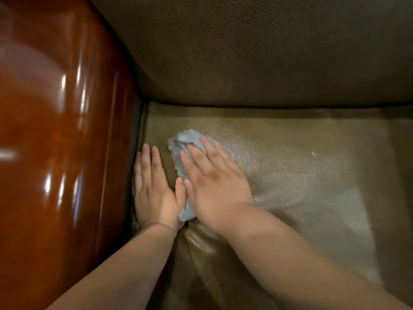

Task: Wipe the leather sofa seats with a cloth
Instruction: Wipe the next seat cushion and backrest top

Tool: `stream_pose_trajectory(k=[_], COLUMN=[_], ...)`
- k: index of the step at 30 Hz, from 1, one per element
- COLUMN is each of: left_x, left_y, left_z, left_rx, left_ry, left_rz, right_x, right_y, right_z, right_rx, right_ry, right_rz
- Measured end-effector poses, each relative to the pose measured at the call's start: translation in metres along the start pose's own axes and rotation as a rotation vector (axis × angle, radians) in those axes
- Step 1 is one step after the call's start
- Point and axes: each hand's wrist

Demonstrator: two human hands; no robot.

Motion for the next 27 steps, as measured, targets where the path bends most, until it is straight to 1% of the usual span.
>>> stream_pose_trajectory(k=[1,2,3,5,7,9,10,11,12,13,14,16,17,18,19,20,22,23,24,25,26,27], left_x=[0.000,0.001,0.003,0.004,0.005,0.007,0.008,0.009,0.010,0.012,0.015,0.021,0.023,0.027,0.032,0.041,0.074,0.099,0.123,0.146,0.163,0.172], left_y=[0.000,0.000,0.000,-0.001,-0.003,-0.006,-0.008,-0.011,-0.014,-0.018,-0.022,-0.032,-0.038,-0.046,-0.054,-0.061,-0.062,-0.055,-0.043,-0.029,-0.014,0.000], left_z=[0.000,-0.001,-0.001,-0.003,-0.002,-0.003,-0.002,-0.003,-0.003,-0.003,-0.002,0.001,0.004,0.006,0.008,0.012,0.021,0.027,0.033,0.037,0.037,0.035], left_rx=[-0.011,-0.015,-0.008,0.017,0.015,-0.002,-0.007,-0.014,-0.029,-0.055,-0.085,-0.158,-0.198,-0.235,-0.257,-0.244,-0.184,-0.172,-0.173,-0.179,-0.178,-0.151], left_ry=[-0.002,0.000,0.004,0.007,-0.004,-0.024,-0.027,-0.029,-0.033,-0.039,-0.043,-0.058,-0.073,-0.085,-0.088,-0.075,-0.010,0.021,0.049,0.072,0.103,0.133], left_rz=[0.006,0.004,-0.005,-0.028,-0.046,-0.050,-0.057,-0.062,-0.059,-0.052,-0.043,0.003,0.036,0.068,0.093,0.095,0.000,-0.089,-0.162,-0.187,-0.139,-0.052], right_x=[0.008,0.024,0.046,0.104,0.159,0.179,0.172,0.155,0.133,0.106,0.082,0.054,0.062,0.082,0.107,0.140,0.215,0.246,0.268,0.277,0.275,0.264], right_y=[0.000,-0.004,-0.006,-0.014,-0.030,-0.037,-0.034,-0.030,-0.026,-0.021,-0.019,-0.031,-0.039,-0.046,-0.050,-0.050,-0.061,-0.065,-0.068,-0.068,-0.063,-0.057], right_z=[-0.003,-0.009,-0.016,-0.034,-0.053,-0.058,-0.055,-0.051,-0.051,-0.055,-0.063,-0.082,-0.090,-0.093,-0.096,-0.098,-0.104,-0.108,-0.109,-0.107,-0.102,-0.097], right_rx=[0.007,0.022,0.035,0.093,0.132,0.099,0.093,0.069,0.070,0.085,0.066,-0.090,-0.158,-0.180,-0.140,-0.084,0.044,0.025,-0.030,-0.048,-0.019,0.033], right_ry=[-0.038,-0.031,0.019,0.200,0.427,0.593,0.616,0.593,0.520,0.412,0.287,0.076,0.016,-0.014,0.006,0.100,0.413,0.575,0.708,0.793,0.831,0.815], right_rz=[-0.018,-0.041,-0.057,-0.088,-0.120,-0.110,-0.118,-0.135,-0.141,-0.126,-0.092,0.014,0.045,0.034,0.008,-0.019,-0.047,-0.057,-0.056,-0.041,-0.031,-0.032])
Point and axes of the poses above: each hand's wrist, its own z-axis towards the middle knuckle, its own y-axis out of the palm, x = y × z, and after that the axes turned 5 degrees about x, right-handed
